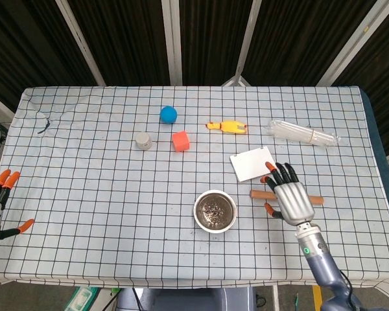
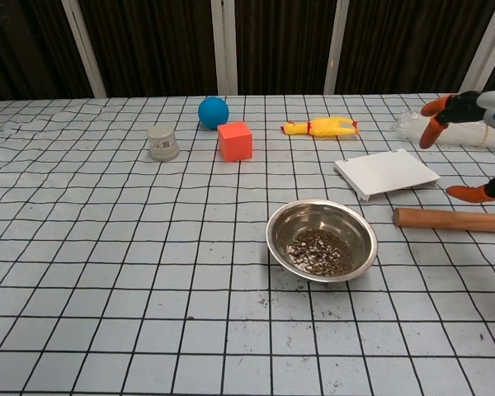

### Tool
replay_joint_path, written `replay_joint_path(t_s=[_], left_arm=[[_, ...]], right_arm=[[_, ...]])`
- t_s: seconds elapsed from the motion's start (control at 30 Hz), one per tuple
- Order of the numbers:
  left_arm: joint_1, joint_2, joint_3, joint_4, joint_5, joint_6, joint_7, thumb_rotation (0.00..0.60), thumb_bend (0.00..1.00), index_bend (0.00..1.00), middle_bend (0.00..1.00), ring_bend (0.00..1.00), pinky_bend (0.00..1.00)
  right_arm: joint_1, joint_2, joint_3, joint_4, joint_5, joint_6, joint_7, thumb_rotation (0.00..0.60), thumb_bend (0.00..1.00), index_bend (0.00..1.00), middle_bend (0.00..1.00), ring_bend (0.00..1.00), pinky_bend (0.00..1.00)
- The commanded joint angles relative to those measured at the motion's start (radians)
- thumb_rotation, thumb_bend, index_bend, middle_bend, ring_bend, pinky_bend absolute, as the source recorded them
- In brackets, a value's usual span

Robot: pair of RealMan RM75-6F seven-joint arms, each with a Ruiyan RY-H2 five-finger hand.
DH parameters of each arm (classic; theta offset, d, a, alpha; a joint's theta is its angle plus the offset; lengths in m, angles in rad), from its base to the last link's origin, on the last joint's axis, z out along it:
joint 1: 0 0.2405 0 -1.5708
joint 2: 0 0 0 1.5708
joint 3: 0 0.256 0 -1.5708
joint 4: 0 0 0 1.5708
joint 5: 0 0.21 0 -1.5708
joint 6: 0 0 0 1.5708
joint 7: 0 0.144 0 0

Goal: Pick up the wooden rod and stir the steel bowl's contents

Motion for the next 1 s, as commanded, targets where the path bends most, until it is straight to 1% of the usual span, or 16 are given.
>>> replay_joint_path(t_s=[0.03, 0.1, 0.23, 0.43, 0.6, 0.8, 1.0], left_arm=[[-0.002, 0.002, 0.001, 0.001, -0.001, -0.005, -0.006, 0.600, 0.03, 0.00, 0.00, 0.00, 0.01], [-0.002, 0.003, 0.001, 0.000, -0.002, -0.007, -0.008, 0.600, 0.03, 0.00, 0.00, 0.00, 0.01], [-0.005, 0.008, 0.002, -0.003, -0.006, -0.017, -0.019, 0.600, 0.03, 0.00, 0.00, 0.00, 0.01], [-0.008, 0.014, 0.002, -0.005, -0.015, -0.030, -0.028, 0.600, 0.03, 0.00, 0.00, 0.00, 0.01], [-0.010, 0.018, 0.003, -0.009, -0.022, -0.041, -0.033, 0.600, 0.03, 0.00, 0.00, 0.00, 0.01], [-0.012, 0.020, 0.005, -0.011, -0.023, -0.046, -0.033, 0.600, 0.03, 0.00, 0.00, 0.00, 0.01], [-0.014, 0.023, 0.005, -0.014, -0.030, -0.055, -0.034, 0.600, 0.03, 0.00, 0.00, 0.00, 0.01]], right_arm=[[0.056, -0.066, 0.028, 0.042, 0.081, -0.046, -0.069, 0.600, 0.32, 0.39, 0.16, 0.07, 0.00], [0.063, -0.076, 0.030, 0.050, 0.095, -0.053, -0.078, 0.600, 0.32, 0.39, 0.16, 0.07, 0.00], [0.106, -0.131, 0.038, 0.100, 0.181, -0.092, -0.127, 0.600, 0.32, 0.39, 0.16, 0.07, 0.00], [0.149, -0.188, 0.042, 0.166, 0.267, -0.115, -0.163, 0.600, 0.32, 0.40, 0.16, 0.07, 0.00], [0.170, -0.214, 0.032, 0.205, 0.310, -0.125, -0.172, 0.600, 0.32, 0.46, 0.19, 0.07, 0.00], [0.183, -0.226, 0.030, 0.241, 0.343, -0.128, -0.158, 0.600, 0.32, 0.47, 0.20, 0.08, 0.00], [0.183, -0.221, 0.018, 0.254, 0.366, -0.125, -0.145, 0.600, 0.32, 0.47, 0.20, 0.08, 0.00]])
